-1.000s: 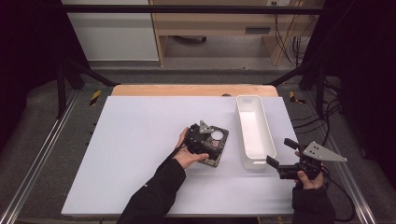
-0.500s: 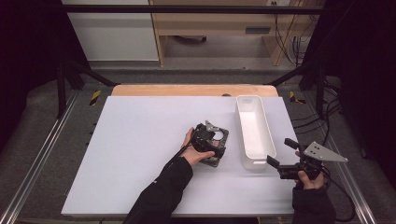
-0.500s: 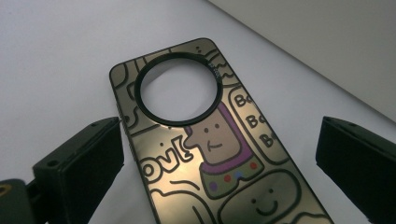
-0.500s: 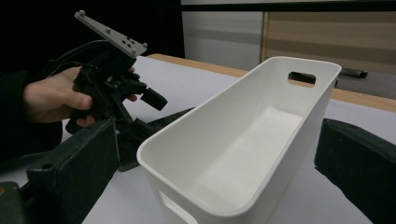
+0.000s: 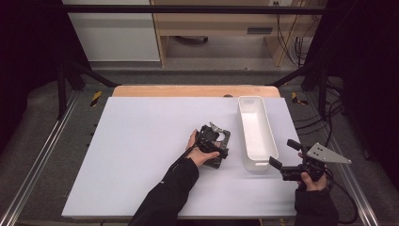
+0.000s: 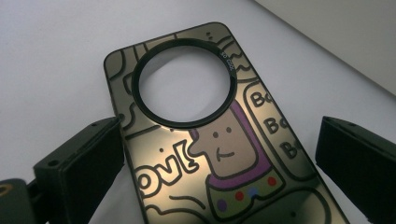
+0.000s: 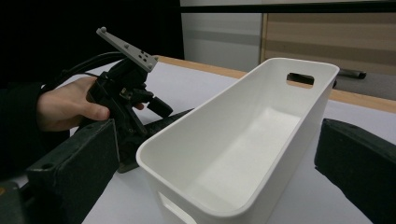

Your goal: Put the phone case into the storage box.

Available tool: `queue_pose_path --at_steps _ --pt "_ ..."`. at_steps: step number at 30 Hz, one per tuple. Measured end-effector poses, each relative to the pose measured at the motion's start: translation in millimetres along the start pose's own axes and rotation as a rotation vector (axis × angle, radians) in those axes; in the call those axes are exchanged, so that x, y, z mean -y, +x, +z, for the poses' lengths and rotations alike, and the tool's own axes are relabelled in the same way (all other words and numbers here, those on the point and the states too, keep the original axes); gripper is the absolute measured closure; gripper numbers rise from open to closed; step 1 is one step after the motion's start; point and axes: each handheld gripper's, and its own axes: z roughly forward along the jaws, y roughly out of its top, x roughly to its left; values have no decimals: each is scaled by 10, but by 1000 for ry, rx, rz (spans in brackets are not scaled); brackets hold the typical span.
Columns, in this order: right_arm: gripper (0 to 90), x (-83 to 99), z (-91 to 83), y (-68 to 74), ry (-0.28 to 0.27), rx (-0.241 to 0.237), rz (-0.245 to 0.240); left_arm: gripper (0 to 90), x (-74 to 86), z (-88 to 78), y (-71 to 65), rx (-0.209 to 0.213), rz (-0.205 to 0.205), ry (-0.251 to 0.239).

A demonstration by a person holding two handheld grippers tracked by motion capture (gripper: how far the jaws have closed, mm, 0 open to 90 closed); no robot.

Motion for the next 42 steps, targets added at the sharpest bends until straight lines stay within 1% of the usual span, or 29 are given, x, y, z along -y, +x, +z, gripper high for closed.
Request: queue_pose_path --at_steps 2,7,13,20,26,34,42 --pt "3 0 0 0 1 1 -1 4 -1 8 -4 -10 3 9" --pt "3 1 2 0 1 1 -2 5 4 23 10 -6 -22 24" --pt "3 1 4 3 1 3 -1 6 5 28 11 -10 -47 37" --pt "3 1 2 1 1 6 0 11 6 30 -30 -42 -46 47" --pt "3 -1 2 2 -1 9 2 13 14 41 -65 -69 -42 46" --pt "3 -4 1 4 -3 10 -1 29 6 26 -89 -86 -60 59" --pt "3 -2 2 2 -2 7 3 54 -5 -1 -90 -85 -62 82"
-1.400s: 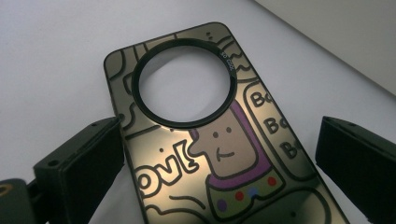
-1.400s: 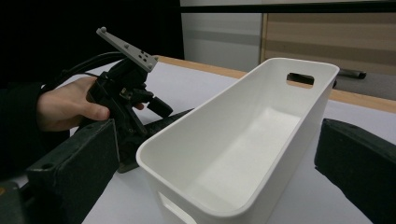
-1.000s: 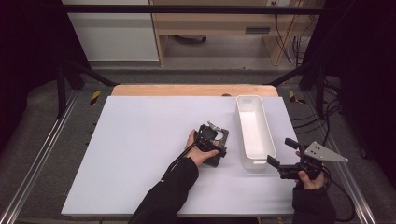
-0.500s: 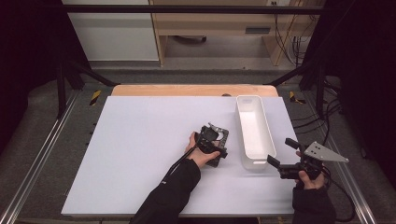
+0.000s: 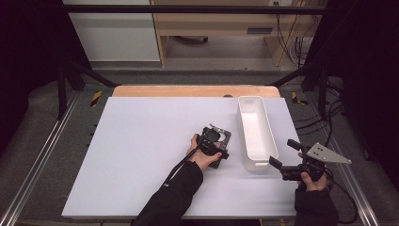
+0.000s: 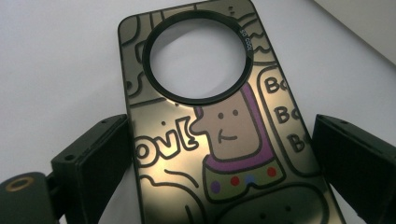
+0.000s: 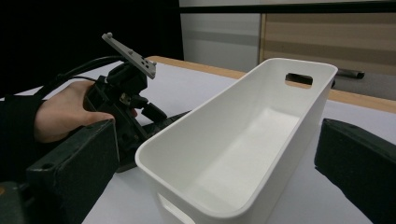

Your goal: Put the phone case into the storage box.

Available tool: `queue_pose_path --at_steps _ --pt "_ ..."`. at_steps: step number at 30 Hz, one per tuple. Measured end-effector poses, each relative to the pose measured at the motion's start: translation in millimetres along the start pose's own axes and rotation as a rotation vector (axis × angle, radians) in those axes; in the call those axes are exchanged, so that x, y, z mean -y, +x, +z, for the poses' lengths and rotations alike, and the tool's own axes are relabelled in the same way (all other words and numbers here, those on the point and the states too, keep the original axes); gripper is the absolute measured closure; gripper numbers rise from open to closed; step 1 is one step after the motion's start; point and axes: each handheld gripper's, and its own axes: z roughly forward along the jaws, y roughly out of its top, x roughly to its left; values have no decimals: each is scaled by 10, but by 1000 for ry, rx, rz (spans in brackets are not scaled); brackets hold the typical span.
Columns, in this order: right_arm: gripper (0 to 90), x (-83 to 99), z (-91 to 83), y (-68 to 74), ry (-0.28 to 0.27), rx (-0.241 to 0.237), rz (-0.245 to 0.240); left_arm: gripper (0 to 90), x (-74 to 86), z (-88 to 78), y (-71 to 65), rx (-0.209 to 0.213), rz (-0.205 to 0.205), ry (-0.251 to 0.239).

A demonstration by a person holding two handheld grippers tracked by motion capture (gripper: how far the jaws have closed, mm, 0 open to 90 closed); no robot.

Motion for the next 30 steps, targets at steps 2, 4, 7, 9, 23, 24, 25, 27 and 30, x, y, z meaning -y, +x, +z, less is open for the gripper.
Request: queue_pose_path --at_steps 2,4,7,9,23,24,25,27,30 --pt "3 0 0 0 -1 -1 0 61 2 -7 1 1 2 1" --pt "3 0 -2 0 -2 -1 3 69 6 -14 4 4 5 -1" --pt "3 1 -3 -3 -3 -2 3 81 17 -25 15 13 11 -5" --pt "3 1 -1 -4 -2 -2 2 86 25 -31 20 16 16 -9" --pt "3 5 4 -3 0 -7 3 108 35 -52 21 31 52 -17" --pt "3 5 5 -3 2 -7 1 107 34 -53 20 30 53 -17" --pt "3 5 5 -2 2 -8 0 106 37 -52 21 32 53 -21" --pt "3 4 6 -1 2 -8 0 104 45 -46 23 34 54 -27" --pt "3 4 4 -2 0 -7 1 96 45 -30 50 55 44 -24"
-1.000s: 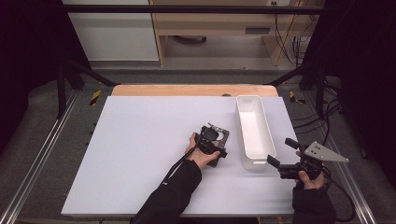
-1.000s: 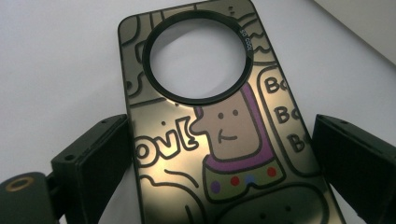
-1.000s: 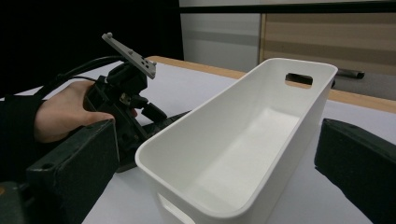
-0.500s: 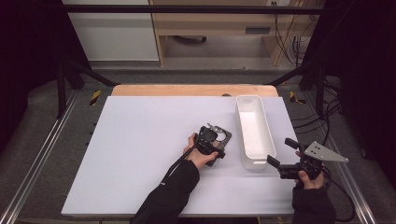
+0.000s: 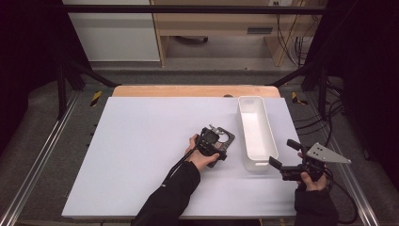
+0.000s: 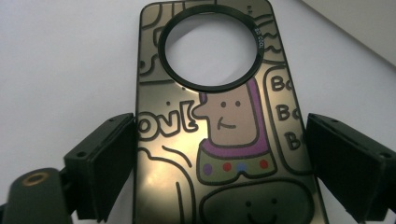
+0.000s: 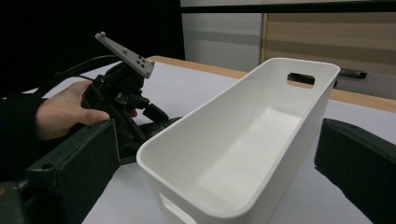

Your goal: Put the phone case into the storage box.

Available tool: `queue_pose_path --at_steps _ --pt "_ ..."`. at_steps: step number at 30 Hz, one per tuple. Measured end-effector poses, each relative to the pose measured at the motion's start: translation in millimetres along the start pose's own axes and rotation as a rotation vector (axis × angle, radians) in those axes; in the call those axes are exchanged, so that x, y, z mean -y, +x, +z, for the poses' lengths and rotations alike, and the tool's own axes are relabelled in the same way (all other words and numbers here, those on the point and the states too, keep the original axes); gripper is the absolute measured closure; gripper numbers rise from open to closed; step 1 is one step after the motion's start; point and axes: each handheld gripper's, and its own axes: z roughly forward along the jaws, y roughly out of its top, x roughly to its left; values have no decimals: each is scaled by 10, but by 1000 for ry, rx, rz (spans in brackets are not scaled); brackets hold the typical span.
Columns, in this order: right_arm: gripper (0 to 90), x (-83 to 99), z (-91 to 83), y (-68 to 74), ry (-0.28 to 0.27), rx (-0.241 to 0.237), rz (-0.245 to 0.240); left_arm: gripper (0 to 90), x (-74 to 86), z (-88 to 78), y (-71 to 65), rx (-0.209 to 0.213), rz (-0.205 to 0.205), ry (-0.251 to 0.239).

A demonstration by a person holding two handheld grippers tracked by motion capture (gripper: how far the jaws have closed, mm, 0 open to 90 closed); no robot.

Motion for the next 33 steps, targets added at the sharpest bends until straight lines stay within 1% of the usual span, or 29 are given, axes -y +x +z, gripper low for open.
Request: queue_pose_path --at_steps 3,6,9,16,19,21,25,33 --pt "3 0 -1 -1 0 1 2 85 2 9 -15 -9 5 1" --pt "3 2 0 -1 1 0 0 89 0 6 -10 -6 2 4" --pt "3 0 0 1 0 -1 -1 101 -7 4 -18 -16 -2 9" --pt "3 1 -1 -1 -3 -3 3 109 -13 -1 -18 -18 -8 11" --pt "3 2 -3 -5 -4 -4 4 112 -13 -5 -17 -18 -6 9" --pt "3 2 -3 -4 -4 -6 4 114 -14 -12 -15 -27 3 6" --pt "3 2 1 -3 -3 -9 3 115 -27 -60 12 -10 -2 -8" --pt "3 -2 2 3 -1 -15 0 115 -39 -230 52 18 3 -37"
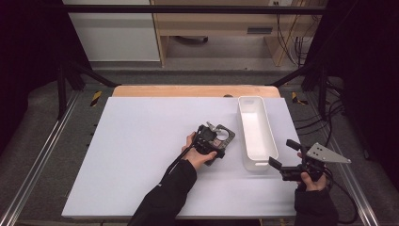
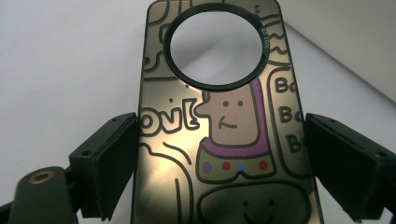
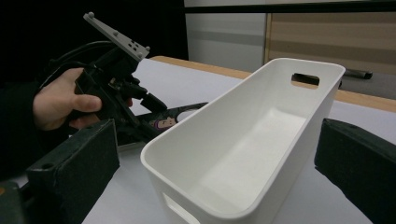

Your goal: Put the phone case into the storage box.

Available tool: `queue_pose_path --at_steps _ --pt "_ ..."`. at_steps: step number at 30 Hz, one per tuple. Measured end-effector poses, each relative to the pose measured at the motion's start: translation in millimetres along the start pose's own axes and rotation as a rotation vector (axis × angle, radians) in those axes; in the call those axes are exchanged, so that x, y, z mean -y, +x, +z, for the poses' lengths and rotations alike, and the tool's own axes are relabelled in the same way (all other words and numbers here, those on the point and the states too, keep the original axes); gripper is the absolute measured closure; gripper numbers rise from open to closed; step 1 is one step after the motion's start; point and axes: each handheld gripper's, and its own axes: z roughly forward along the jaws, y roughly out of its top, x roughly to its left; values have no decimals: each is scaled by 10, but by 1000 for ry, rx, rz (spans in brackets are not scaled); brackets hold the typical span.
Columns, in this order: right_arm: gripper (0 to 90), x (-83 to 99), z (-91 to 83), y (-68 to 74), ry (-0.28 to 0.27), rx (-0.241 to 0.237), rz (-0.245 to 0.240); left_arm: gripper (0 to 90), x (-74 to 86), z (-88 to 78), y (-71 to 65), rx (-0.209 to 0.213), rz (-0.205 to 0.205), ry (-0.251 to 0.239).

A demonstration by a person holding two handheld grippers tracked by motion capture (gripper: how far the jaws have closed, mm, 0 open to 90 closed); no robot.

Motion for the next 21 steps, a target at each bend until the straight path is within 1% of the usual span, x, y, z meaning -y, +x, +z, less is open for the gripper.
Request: queue_pose_path --at_steps 2,6,9,14,19,20,21 --pt "3 -1 0 0 0 0 1 115 3 -52 17 2 5 -6" --pt "3 0 3 1 2 0 2 115 25 -156 54 14 -2 -27" --pt "3 -2 4 6 3 2 0 114 42 -244 84 19 5 -36" --pt "3 -14 6 22 -1 4 -4 114 80 -394 142 33 6 -58" --pt "3 -17 23 35 11 5 -12 115 135 -528 196 42 17 -64" --pt "3 -17 27 38 12 3 -12 115 149 -551 208 48 14 -65" --pt "3 -17 29 41 15 5 -14 114 164 -575 223 50 22 -63"
